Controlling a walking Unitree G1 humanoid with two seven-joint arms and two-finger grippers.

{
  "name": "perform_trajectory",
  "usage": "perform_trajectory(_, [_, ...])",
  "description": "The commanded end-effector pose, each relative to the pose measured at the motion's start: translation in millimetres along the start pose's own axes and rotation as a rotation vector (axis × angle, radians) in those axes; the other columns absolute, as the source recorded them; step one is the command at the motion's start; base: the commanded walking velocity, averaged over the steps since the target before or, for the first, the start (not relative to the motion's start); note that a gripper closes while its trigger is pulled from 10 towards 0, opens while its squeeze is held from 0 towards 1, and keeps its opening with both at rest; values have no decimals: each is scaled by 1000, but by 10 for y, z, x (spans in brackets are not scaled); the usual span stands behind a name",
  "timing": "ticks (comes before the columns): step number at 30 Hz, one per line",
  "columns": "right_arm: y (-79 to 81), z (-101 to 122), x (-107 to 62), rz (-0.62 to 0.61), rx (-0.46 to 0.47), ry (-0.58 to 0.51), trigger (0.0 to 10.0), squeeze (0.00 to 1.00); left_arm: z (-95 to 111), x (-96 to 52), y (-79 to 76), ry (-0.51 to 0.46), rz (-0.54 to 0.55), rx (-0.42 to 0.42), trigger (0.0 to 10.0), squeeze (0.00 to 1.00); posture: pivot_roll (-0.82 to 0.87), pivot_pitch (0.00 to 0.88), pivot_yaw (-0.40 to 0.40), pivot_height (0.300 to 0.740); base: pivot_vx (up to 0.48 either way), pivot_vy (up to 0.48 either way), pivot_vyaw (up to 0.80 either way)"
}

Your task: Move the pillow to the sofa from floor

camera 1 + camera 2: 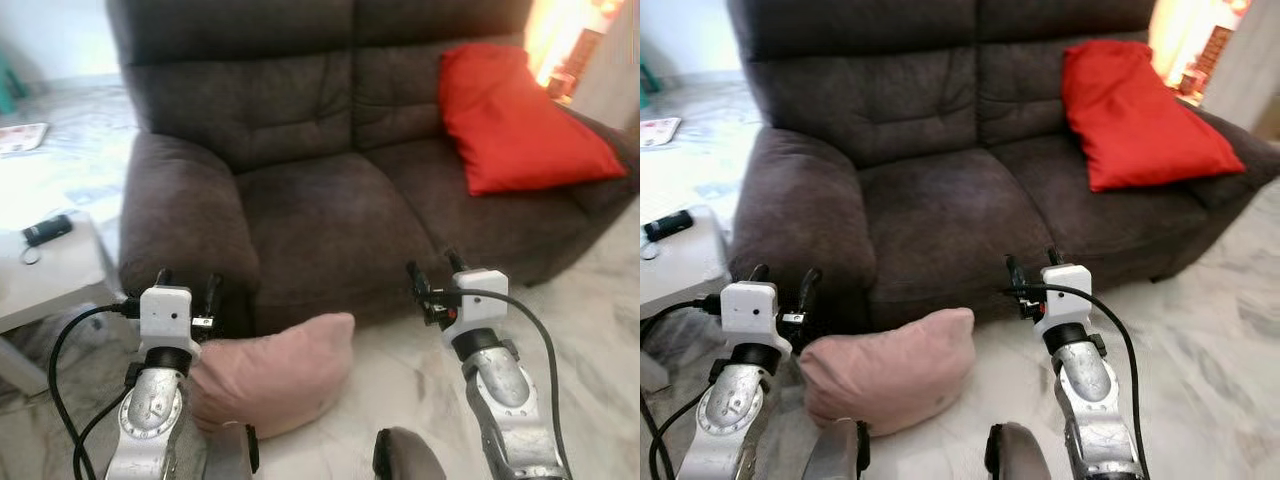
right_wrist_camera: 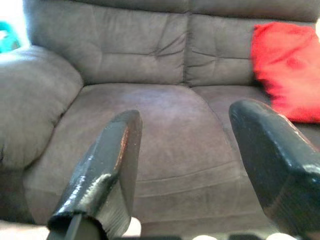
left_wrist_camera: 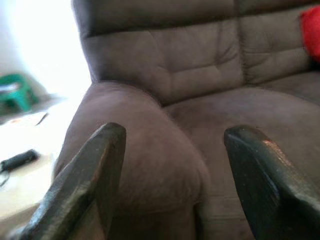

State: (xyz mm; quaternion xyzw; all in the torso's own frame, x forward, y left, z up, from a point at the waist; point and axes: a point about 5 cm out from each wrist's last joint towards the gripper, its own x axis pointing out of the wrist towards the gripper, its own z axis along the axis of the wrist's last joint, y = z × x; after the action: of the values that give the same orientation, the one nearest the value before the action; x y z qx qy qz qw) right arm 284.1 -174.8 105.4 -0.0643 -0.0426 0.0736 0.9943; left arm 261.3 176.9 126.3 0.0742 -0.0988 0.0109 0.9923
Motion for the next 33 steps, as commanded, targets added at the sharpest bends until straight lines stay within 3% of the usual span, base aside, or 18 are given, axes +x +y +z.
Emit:
perform_trajectory(1, [84, 17, 19, 31, 2, -11, 10000, 0, -100, -44, 14, 57, -9, -4, 10000, 0, 29, 40, -13, 591, 0, 0, 800])
perform_trajectory(16, [90, 15, 34, 50, 13, -9, 10000, 0, -191, -72, -29, 114, -54, -64, 10000, 0, 27, 35, -12, 591, 0, 0, 784])
perform_trajectory(19, [95, 4, 35, 48, 22, -8, 10000, 0, -254, -103, -78, 165, -105, -91, 10000, 0, 29, 32, -12, 591, 0, 0, 0])
perform_trajectory(25, [102, 1, 49, 43, 35, -6, 10000, 0, -291, -145, -99, 178, -126, -101, 10000, 0, 31, 31, -13, 591, 0, 0, 0])
perform_trajectory(29, [95, -2, 54, 42, 38, -4, 10000, 0, -399, -196, -93, 234, -126, -124, 10000, 0, 31, 34, -16, 591, 0, 0, 0])
perform_trajectory(30, [92, -12, 50, 41, 39, 0, 10000, 0, -515, -244, -116, 302, -152, -119, 10000, 0, 35, 36, -17, 591, 0, 0, 0])
perform_trajectory(33, [98, -21, 46, 42, 39, 3, 10000, 0, -673, -311, -88, 376, -140, -105, 10000, 0, 35, 42, -16, 591, 0, 0, 0])
